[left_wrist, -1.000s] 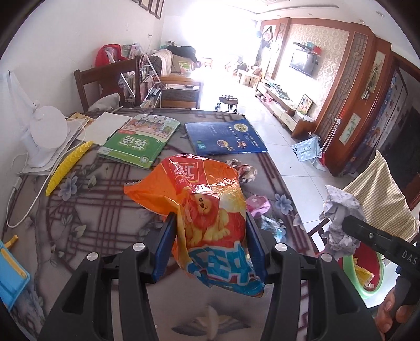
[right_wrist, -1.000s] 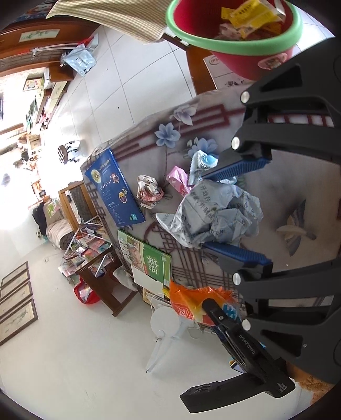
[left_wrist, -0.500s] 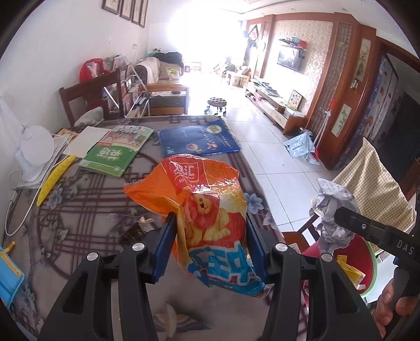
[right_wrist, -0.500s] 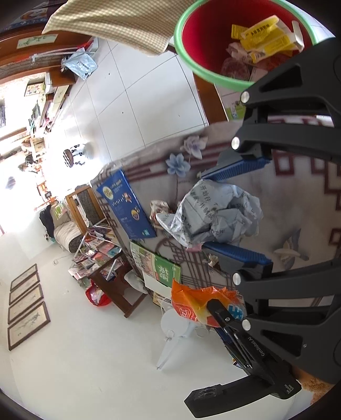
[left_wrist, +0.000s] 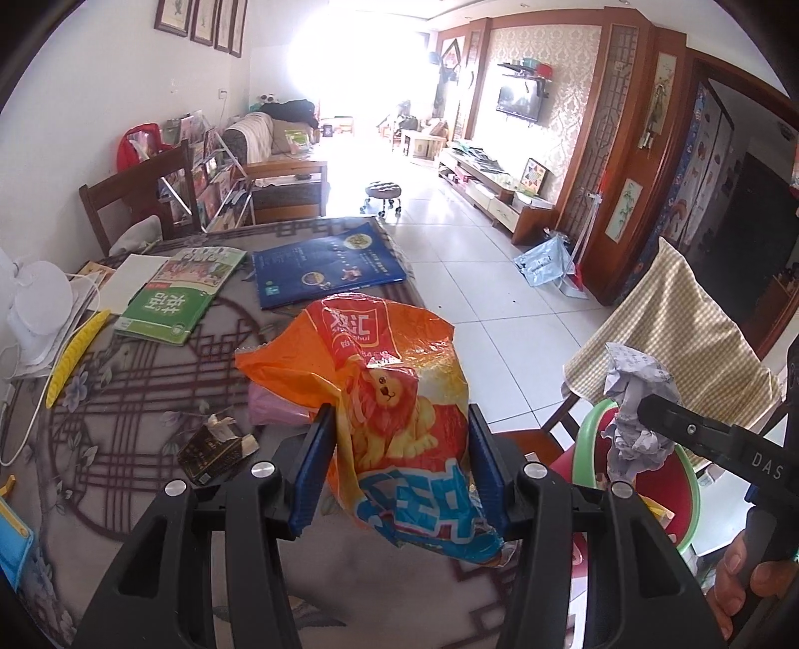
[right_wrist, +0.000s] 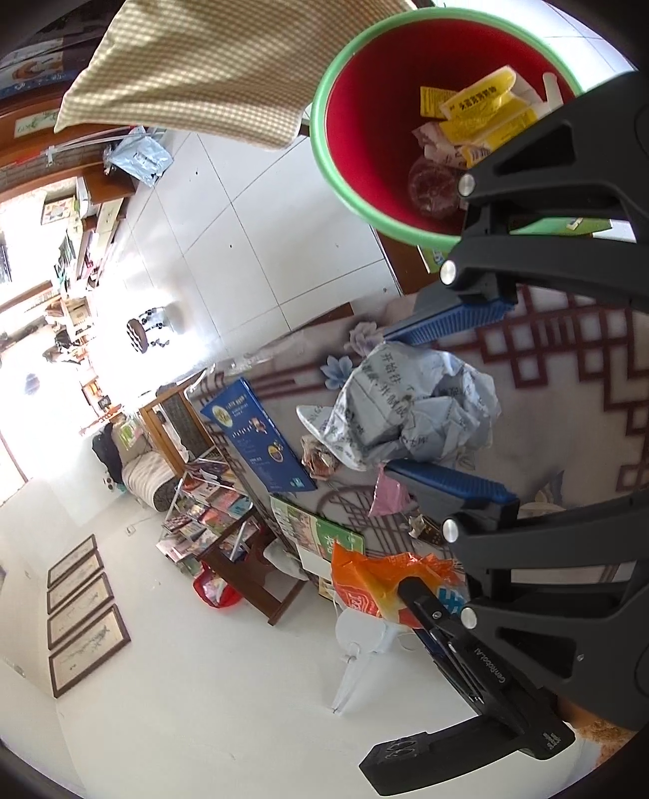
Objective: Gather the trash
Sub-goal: 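Carry snack bag and foil over the red bucket and open both tools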
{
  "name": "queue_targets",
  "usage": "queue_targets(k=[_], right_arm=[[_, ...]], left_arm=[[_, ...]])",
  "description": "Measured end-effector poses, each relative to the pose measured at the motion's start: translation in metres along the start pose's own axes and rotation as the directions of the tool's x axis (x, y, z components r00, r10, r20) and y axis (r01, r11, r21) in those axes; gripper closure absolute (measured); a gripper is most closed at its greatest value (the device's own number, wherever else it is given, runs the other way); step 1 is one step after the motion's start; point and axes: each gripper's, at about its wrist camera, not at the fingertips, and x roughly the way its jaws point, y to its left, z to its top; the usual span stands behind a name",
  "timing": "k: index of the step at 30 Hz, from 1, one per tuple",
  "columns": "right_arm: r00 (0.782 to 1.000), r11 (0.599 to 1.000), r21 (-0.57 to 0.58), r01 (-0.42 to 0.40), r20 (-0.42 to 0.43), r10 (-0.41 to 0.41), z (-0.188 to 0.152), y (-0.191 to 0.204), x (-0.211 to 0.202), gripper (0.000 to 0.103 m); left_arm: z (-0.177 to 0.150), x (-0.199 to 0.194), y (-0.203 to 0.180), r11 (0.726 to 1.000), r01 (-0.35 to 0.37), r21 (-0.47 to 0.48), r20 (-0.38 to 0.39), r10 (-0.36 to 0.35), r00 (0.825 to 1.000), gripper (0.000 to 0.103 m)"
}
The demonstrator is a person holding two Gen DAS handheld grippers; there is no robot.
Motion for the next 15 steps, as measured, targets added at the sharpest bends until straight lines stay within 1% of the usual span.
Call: queue_targets(k=[6, 15], right_arm=[[0.999, 0.999, 0.033, 0.028, 0.027, -0.029, 0.003, -0.024, -0.018, 0.056], [0.993, 0.991, 0.1, 0.091, 0.067, -0.098, -0.001, -0.065, -0.049, 0.056]], left_arm=[[0.001, 0.005, -0.028, 0.998, 0.058, 0.039, -0.011, -0.058, 0.998, 0.054], [-0.001, 0.014, -0.079, 0.983, 0.139, 0.117, -0.033, -0.136, 0.99, 0.054]])
